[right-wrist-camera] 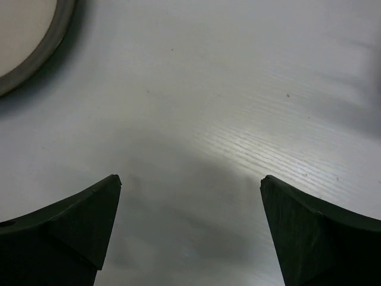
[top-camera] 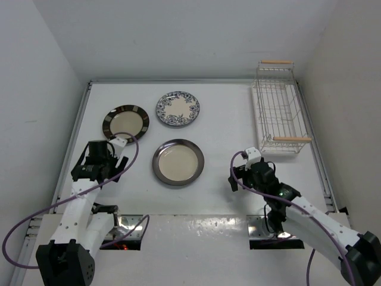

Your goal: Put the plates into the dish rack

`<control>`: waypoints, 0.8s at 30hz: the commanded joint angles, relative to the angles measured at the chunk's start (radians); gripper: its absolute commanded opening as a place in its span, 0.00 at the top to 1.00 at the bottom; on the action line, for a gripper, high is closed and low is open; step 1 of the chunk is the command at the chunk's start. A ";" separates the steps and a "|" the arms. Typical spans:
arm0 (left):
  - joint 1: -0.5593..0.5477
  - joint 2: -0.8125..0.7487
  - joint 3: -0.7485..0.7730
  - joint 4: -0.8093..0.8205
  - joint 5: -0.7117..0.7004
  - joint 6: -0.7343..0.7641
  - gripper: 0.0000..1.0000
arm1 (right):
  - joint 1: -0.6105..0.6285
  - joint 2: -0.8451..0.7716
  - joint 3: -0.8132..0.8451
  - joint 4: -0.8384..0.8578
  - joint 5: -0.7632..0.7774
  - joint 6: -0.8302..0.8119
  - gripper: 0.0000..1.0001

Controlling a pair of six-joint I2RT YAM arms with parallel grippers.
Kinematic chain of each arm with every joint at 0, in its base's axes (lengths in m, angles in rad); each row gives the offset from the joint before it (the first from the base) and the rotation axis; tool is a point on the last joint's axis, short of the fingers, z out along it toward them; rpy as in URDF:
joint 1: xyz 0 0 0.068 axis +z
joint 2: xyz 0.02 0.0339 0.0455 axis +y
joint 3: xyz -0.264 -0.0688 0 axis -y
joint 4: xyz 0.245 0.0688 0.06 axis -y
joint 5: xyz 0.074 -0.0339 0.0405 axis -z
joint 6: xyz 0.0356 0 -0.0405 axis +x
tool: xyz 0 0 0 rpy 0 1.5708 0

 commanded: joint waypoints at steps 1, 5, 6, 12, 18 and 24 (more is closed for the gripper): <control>0.014 -0.017 0.008 0.024 0.015 0.000 0.06 | 0.026 0.080 0.124 -0.068 0.091 -0.038 0.01; 0.002 0.054 0.120 0.024 0.101 0.011 0.00 | 0.076 0.290 0.465 -0.149 0.302 -0.229 0.01; -0.007 0.080 0.159 0.024 0.112 0.011 0.00 | 0.085 0.374 0.578 -0.153 0.374 -0.277 0.01; 0.057 0.359 0.612 -0.051 0.280 -0.178 0.00 | 0.020 0.695 0.960 -0.209 0.013 -0.205 0.01; 0.227 0.398 0.733 -0.084 0.740 -0.140 0.06 | -0.077 0.996 1.088 -0.268 -0.331 0.051 0.54; 0.247 0.468 0.659 -0.064 0.433 -0.162 0.11 | -0.068 1.228 1.073 -0.219 -0.429 0.105 0.36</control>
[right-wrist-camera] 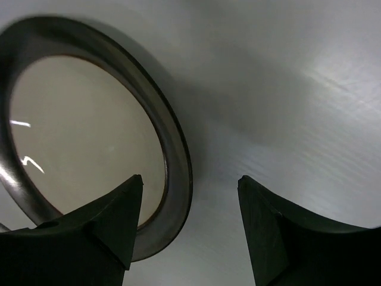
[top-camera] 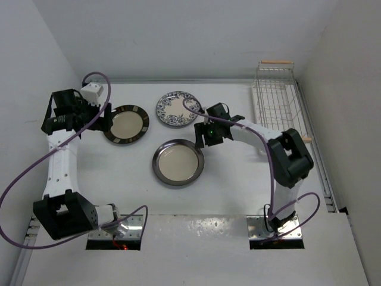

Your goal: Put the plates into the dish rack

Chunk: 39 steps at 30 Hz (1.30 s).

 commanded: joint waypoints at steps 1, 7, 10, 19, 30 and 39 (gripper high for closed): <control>0.033 0.042 -0.047 -0.007 -0.082 -0.034 0.11 | 0.007 0.042 -0.016 0.016 -0.119 0.076 0.35; 0.053 0.033 -0.140 0.039 -0.021 -0.068 0.12 | -0.018 0.134 -0.132 0.141 -0.317 0.082 0.40; 0.075 0.033 -0.140 0.039 -0.010 -0.068 0.12 | -0.030 0.183 -0.163 0.206 -0.406 0.100 0.57; 0.084 0.051 -0.150 0.039 0.033 -0.068 0.11 | -0.079 0.072 -0.224 0.246 -0.501 0.122 1.00; 0.084 0.090 -0.141 0.039 0.053 -0.068 0.11 | -0.281 -0.473 0.194 0.014 -0.106 -0.082 1.00; 0.084 0.099 -0.132 0.039 0.053 -0.068 0.11 | -0.562 -0.562 0.323 -0.026 0.432 -0.479 1.00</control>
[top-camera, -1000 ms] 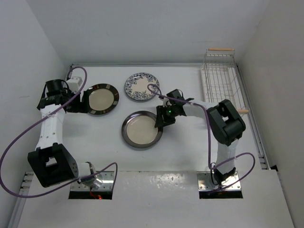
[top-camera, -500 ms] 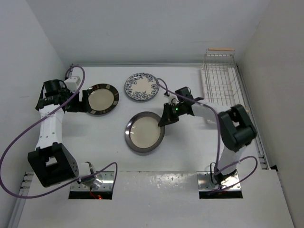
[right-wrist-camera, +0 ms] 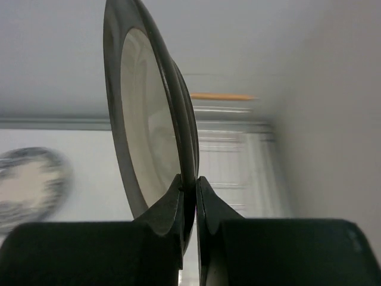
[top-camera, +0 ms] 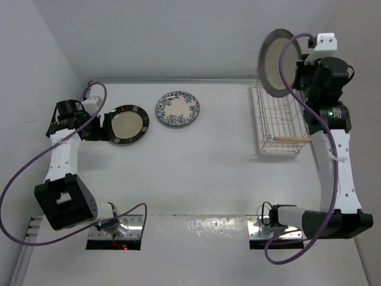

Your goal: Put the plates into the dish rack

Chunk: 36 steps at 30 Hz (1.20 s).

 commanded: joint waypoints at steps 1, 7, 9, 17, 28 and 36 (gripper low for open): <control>0.009 0.011 0.016 0.019 0.020 -0.007 0.11 | -0.062 -0.003 -0.040 0.076 0.311 -0.338 1.00; 0.009 0.033 0.025 0.019 0.029 -0.007 0.11 | -0.079 0.028 -0.192 0.269 0.481 -0.531 1.00; 0.009 0.042 0.025 0.019 0.029 -0.007 0.11 | -0.082 0.036 -0.223 0.294 0.496 -0.545 1.00; 0.009 0.042 0.025 0.019 0.029 -0.007 0.11 | -0.099 0.056 -0.401 0.504 0.484 -0.661 1.00; 0.009 0.042 0.025 0.019 0.038 -0.007 0.11 | -0.091 0.062 -0.421 0.622 0.490 -0.763 1.00; 0.009 0.033 0.025 0.019 0.038 -0.007 0.11 | -0.091 0.051 -0.481 0.615 0.458 -0.755 1.00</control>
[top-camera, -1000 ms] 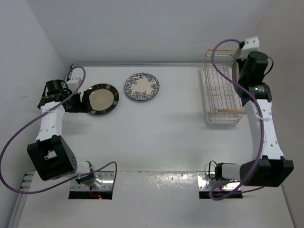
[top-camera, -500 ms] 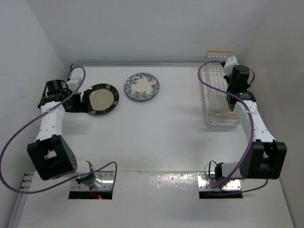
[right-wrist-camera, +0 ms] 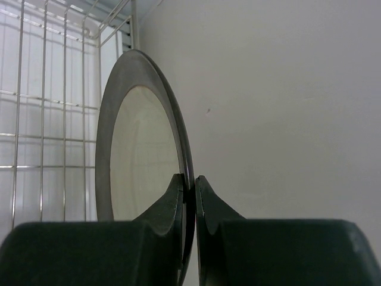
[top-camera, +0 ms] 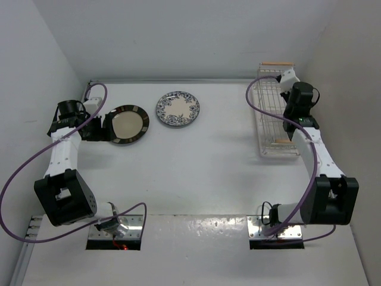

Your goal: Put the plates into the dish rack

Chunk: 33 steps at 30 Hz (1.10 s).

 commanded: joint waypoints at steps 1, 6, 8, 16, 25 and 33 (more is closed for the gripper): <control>0.009 -0.007 0.025 0.019 0.021 -0.004 0.11 | -0.002 -0.051 -0.002 0.176 0.033 -0.032 1.00; 0.009 -0.007 0.016 0.019 0.021 -0.004 0.11 | -0.027 -0.066 0.020 0.095 -0.052 0.102 1.00; 0.009 -0.007 0.016 0.019 0.021 -0.004 0.11 | -0.057 -0.069 0.040 0.053 -0.074 0.179 1.00; 0.009 -0.007 0.016 0.019 0.012 -0.004 0.11 | -0.094 -0.066 -0.028 0.056 -0.116 0.206 1.00; 0.009 -0.007 0.016 0.019 0.011 -0.004 0.11 | -0.120 -0.060 -0.037 0.030 -0.130 0.248 0.43; 0.009 0.094 0.097 -0.019 -0.010 0.005 0.11 | -0.122 -0.038 0.060 -0.010 -0.124 0.256 0.47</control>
